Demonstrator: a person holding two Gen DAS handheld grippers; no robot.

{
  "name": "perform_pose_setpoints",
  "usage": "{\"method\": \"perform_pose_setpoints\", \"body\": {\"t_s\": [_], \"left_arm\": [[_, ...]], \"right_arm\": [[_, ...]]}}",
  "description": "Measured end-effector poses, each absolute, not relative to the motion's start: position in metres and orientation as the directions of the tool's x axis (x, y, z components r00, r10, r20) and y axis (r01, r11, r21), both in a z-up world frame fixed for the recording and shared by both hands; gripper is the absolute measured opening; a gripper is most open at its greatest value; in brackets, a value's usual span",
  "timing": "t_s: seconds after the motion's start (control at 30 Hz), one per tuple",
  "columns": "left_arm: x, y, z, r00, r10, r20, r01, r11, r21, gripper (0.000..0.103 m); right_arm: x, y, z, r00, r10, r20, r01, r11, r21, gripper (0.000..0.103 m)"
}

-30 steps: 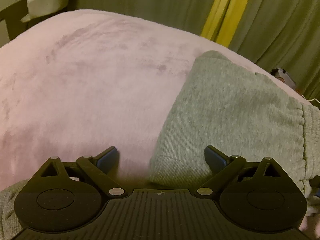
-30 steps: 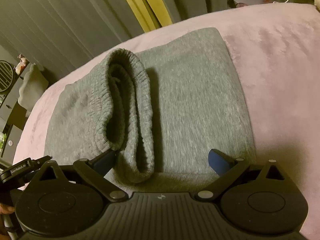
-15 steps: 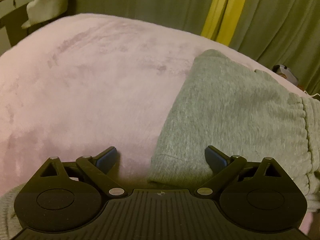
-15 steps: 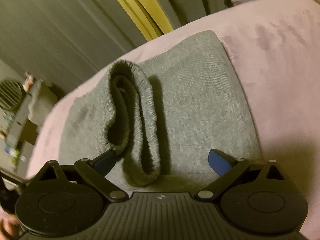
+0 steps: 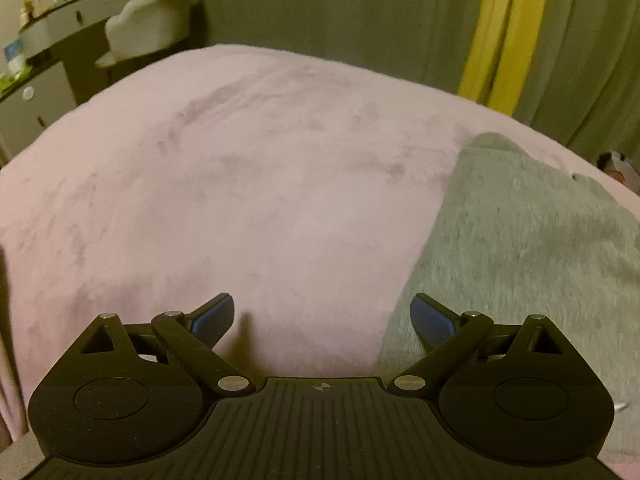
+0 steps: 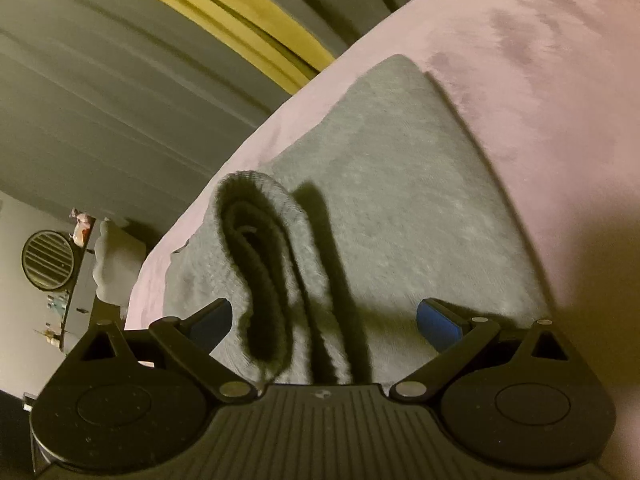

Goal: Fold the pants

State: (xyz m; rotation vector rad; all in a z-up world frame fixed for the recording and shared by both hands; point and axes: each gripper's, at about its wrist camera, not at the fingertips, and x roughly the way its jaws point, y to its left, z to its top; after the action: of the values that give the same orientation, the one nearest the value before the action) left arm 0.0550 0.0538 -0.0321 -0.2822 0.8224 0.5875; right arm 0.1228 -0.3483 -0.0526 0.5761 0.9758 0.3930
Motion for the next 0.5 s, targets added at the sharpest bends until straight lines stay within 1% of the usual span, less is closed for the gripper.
{"method": "perform_pose_setpoints", "body": {"t_s": [0.1, 0.23, 0.27, 0.3, 0.33, 0.37, 0.4, 0.5], "left_arm": [[0.055, 0.049, -0.031, 0.548, 0.383, -0.744, -0.573, 0.819, -0.001, 0.099], [0.055, 0.048, -0.033, 0.545, 0.373, -0.751, -0.573, 0.82, -0.008, 0.099], [0.054, 0.049, -0.034, 0.544, 0.368, -0.754, -0.577, 0.816, -0.018, 0.099], [0.054, 0.05, -0.034, 0.543, 0.365, -0.756, -0.582, 0.813, -0.026, 0.099], [0.055, 0.052, -0.035, 0.541, 0.362, -0.759, -0.585, 0.81, -0.03, 0.099], [0.055, 0.053, -0.035, 0.541, 0.359, -0.76, -0.588, 0.808, -0.036, 0.099], [0.054, 0.052, -0.035, 0.543, 0.359, -0.76, -0.59, 0.806, -0.041, 0.099], [0.055, 0.049, -0.036, 0.548, 0.356, -0.757, -0.589, 0.807, -0.047, 0.099]], "right_arm": [[0.133, -0.331, -0.054, 0.48, 0.588, -0.651, -0.075, 0.767, 0.638, 0.099], [0.143, -0.304, -0.062, 0.453, 0.604, -0.656, -0.09, 0.763, 0.64, 0.099], [0.143, -0.297, -0.061, 0.456, 0.605, -0.653, -0.104, 0.765, 0.636, 0.096], [0.142, -0.291, -0.06, 0.468, 0.595, -0.653, -0.119, 0.775, 0.621, 0.083], [0.141, -0.285, -0.058, 0.482, 0.583, -0.654, -0.141, 0.788, 0.599, 0.074], [0.14, -0.281, -0.058, 0.49, 0.568, -0.662, -0.152, 0.803, 0.576, 0.058], [0.14, -0.279, -0.059, 0.494, 0.563, -0.663, -0.159, 0.808, 0.568, 0.056], [0.139, -0.28, -0.06, 0.5, 0.567, -0.654, -0.163, 0.804, 0.572, 0.056]]}}
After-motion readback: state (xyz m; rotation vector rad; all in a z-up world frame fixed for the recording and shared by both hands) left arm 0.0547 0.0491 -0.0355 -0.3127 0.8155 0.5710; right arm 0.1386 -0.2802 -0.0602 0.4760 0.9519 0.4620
